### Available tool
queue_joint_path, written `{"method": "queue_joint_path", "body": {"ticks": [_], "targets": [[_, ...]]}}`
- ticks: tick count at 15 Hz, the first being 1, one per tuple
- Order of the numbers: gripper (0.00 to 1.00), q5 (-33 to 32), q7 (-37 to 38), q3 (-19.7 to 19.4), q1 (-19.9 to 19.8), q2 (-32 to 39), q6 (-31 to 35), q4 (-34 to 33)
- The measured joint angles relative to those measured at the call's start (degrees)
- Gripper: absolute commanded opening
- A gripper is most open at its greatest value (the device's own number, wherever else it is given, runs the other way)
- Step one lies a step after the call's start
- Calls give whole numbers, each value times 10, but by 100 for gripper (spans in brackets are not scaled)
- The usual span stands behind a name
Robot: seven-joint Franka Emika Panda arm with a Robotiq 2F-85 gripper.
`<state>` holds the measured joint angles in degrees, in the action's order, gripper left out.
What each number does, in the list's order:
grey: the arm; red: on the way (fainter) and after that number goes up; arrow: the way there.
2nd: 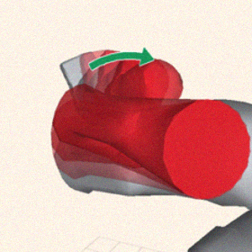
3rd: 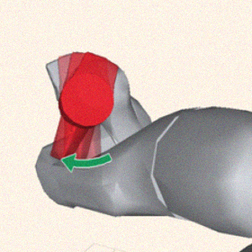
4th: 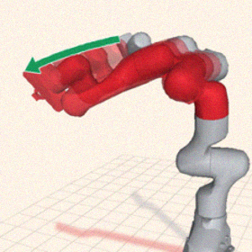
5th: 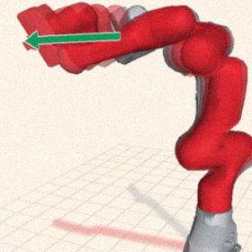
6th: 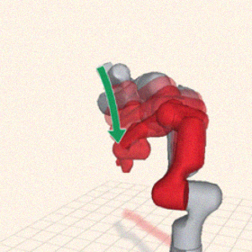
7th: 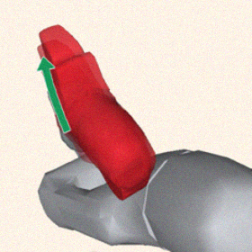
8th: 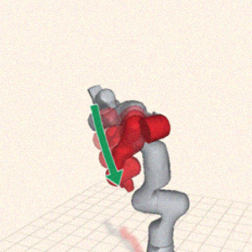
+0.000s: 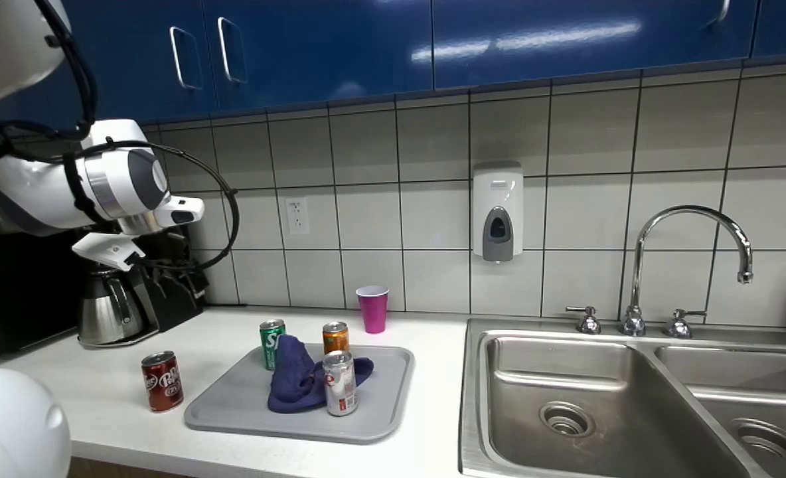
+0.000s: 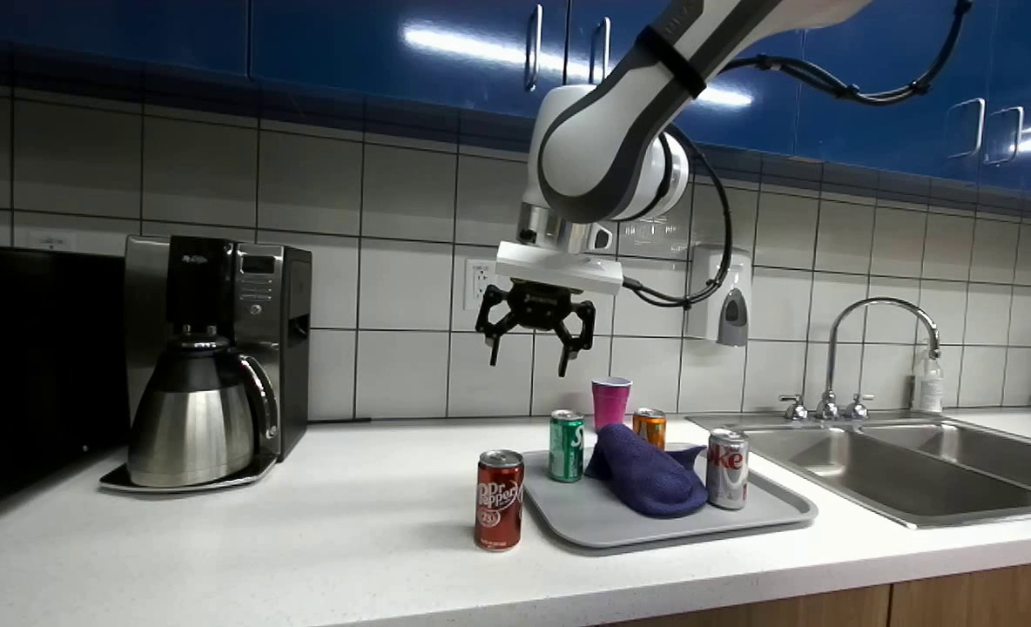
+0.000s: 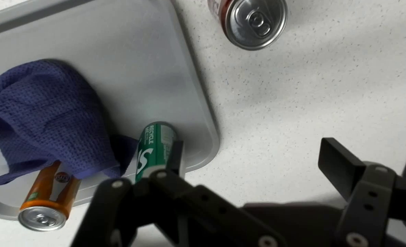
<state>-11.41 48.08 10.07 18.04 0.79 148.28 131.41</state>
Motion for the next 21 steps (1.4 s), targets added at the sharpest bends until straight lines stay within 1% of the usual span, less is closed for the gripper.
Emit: {"method": "queue_joint_path", "body": {"ticks": [6,10,15,21], "targets": [[100,33,-54,-6,-37,-2,0,2],[100,59,-96,-14,-54,1,0,2],[100,73,-124,-24,-65,13,0,-4],[100,73,-129,-33,-68,42,-1,-27]]}}
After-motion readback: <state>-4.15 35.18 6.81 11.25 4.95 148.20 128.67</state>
